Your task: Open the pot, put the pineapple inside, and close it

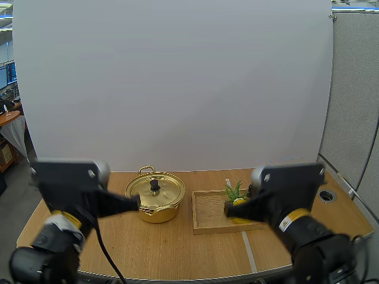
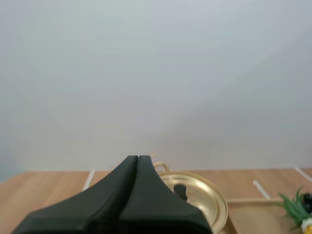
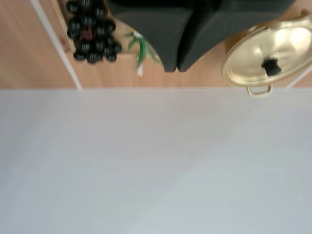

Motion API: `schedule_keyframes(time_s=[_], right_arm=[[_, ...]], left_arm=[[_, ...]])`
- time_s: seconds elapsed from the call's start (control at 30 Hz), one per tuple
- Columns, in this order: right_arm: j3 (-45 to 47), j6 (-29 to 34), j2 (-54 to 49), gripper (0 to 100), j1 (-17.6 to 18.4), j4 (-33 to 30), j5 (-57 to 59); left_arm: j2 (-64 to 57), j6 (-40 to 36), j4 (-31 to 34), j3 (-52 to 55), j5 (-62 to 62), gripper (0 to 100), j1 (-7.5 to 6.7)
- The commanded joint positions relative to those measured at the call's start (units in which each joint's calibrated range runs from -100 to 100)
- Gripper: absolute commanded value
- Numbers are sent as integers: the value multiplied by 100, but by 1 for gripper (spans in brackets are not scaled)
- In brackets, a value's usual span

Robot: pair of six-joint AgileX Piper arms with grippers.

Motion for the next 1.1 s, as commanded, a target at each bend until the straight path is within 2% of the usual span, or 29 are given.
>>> schedule_keyframes(time_s=[0.0, 0.2, 0.33, 0.47, 0.73, 1.07], right_arm=[[-619, 3, -23, 0, 13, -35, 57], [-1761, 3, -23, 0, 13, -35, 1078], [-2361, 3, -23, 0, 13, -63, 2345], [-2804, 3, -23, 0, 13, -37, 3924], [-3187, -7, 78, 0, 13, -153, 5576], [-3200, -7, 1551, 0, 13, -153, 5900]], left_arm=[[-18, -44, 72, -619, -36, 0, 19], [-18, -44, 72, -1742, 709, 0, 19], [-18, 369, 72, -2600, 2872, 0, 19], [-18, 486, 24, -2989, 3847, 0, 19], [165, 761, 24, -3010, 3960, 0, 19], [2132, 806, -95, -3010, 4082, 0, 19]])
